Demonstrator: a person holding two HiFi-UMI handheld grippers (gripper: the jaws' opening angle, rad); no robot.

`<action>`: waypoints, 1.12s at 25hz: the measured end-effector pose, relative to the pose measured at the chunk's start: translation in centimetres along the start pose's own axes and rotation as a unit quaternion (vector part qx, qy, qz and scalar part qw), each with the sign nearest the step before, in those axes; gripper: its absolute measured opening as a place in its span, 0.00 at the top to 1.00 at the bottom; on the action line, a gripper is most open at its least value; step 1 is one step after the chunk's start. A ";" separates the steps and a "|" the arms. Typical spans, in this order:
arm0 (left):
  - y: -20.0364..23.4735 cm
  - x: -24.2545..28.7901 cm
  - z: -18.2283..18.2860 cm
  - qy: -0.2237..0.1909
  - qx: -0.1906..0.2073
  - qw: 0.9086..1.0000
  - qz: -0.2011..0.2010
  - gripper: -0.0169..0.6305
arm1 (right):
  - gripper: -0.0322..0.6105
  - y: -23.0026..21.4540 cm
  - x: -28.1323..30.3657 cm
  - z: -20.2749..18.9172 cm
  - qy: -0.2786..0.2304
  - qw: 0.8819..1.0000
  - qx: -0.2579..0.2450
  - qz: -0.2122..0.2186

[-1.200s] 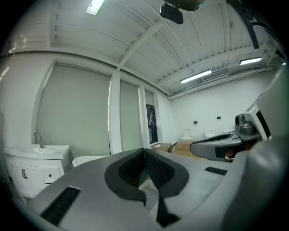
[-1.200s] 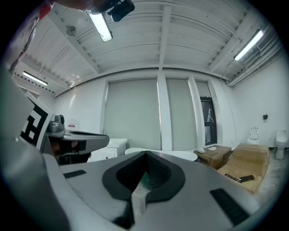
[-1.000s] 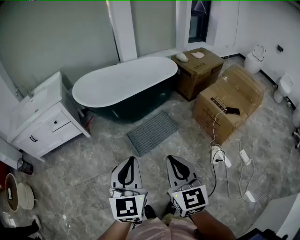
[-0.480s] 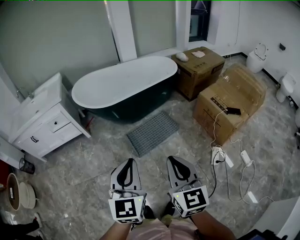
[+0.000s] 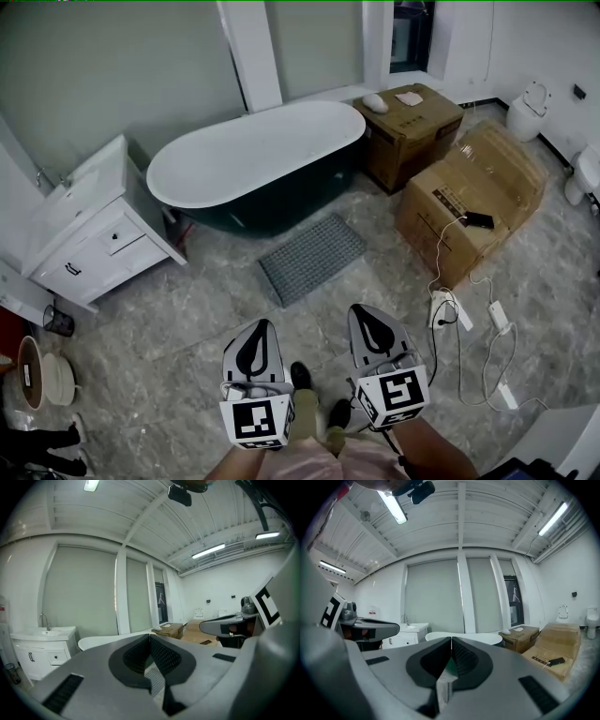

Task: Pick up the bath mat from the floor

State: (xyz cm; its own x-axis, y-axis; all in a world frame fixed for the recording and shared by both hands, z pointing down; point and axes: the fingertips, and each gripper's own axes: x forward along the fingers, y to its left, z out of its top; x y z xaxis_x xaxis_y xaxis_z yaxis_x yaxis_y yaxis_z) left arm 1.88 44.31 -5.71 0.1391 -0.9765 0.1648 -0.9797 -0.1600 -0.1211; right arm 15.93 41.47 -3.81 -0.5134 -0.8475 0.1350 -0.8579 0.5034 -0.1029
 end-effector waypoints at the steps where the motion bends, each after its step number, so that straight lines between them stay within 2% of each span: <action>1: 0.3 0.4 -0.1 0.001 0.000 1.000 0.002 0.94 | 0.92 -0.1 0.5 -0.2 0.002 1.000 0.000 0.001; 10: 5.1 6.9 -1.5 0.020 -0.013 1.000 0.011 0.94 | 0.92 0.1 9.1 0.5 0.013 1.000 -0.016 0.021; 14: 7.5 11.3 -0.5 -0.004 -0.025 1.000 0.003 0.94 | 0.92 0.4 13.8 1.7 0.009 0.999 -0.030 0.031; 18: 9.7 15.1 0.7 -0.013 -0.009 1.000 0.000 0.94 | 0.92 0.1 18.1 3.3 0.000 0.999 -0.040 0.033; 24: 13.4 18.7 2.3 -0.035 -0.026 0.999 0.001 0.93 | 0.92 0.4 23.1 5.2 -0.007 0.998 -0.047 0.028; 28: 14.9 20.0 2.0 -0.012 -0.019 1.000 -0.008 0.94 | 0.92 0.2 24.8 6.0 -0.016 0.999 -0.050 0.014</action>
State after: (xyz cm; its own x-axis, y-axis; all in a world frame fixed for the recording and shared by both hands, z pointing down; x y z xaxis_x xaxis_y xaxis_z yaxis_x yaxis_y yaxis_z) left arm -9.65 22.09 -6.14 0.1576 -0.9770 0.1435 -0.9820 -0.1703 -0.0813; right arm 3.10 19.51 -6.42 -0.5371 -0.8373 0.1020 -0.8421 0.5394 -0.0061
